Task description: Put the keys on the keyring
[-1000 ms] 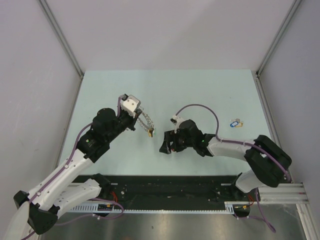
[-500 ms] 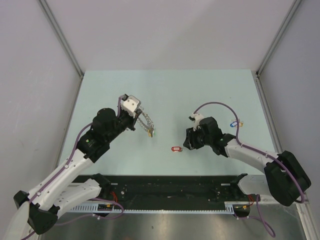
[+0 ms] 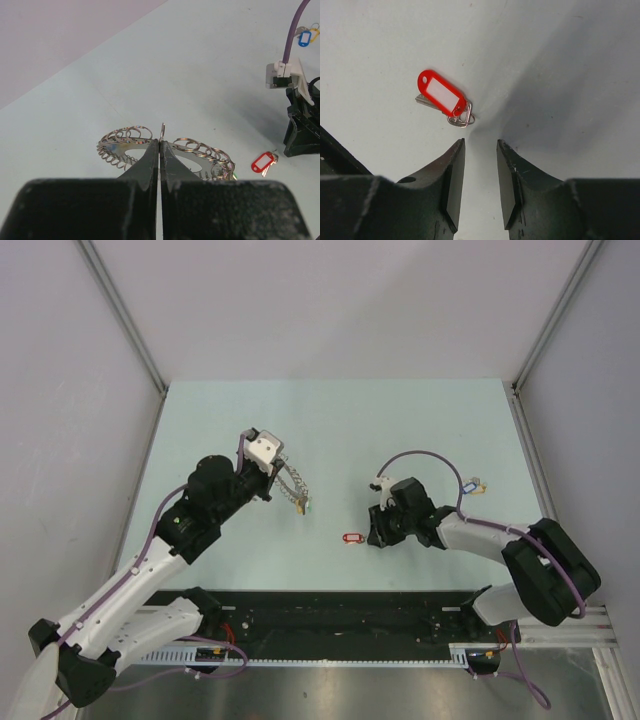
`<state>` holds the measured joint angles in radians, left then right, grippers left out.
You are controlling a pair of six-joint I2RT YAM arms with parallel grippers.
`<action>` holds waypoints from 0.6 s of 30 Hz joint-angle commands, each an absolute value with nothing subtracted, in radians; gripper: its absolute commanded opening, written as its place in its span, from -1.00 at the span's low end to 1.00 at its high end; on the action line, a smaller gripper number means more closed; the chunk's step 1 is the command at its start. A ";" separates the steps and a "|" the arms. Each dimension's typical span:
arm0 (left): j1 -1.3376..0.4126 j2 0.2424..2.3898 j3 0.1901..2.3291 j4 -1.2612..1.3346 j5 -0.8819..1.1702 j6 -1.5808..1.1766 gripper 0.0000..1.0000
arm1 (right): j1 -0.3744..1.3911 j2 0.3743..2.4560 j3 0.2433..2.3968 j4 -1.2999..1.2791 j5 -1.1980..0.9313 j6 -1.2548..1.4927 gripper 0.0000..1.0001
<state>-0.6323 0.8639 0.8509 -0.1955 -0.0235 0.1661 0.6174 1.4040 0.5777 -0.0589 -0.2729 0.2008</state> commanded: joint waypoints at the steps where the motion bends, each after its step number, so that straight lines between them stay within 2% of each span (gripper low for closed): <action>1: -0.627 0.857 0.861 -0.117 -0.026 0.186 -0.99 | 0.624 1.437 0.580 0.021 -0.291 0.167 -0.28; 13: -0.627 0.867 0.861 -0.117 -0.023 0.187 -0.99 | 0.634 1.502 0.586 0.054 -0.310 0.146 -0.29; 16: -0.627 0.870 0.861 -0.118 -0.023 0.190 -0.99 | 0.634 1.503 0.584 0.051 -0.318 0.144 -0.45; 18: -0.627 0.870 0.861 -0.118 -0.021 0.187 -0.99 | 0.634 1.500 0.586 0.046 -0.324 0.144 -0.46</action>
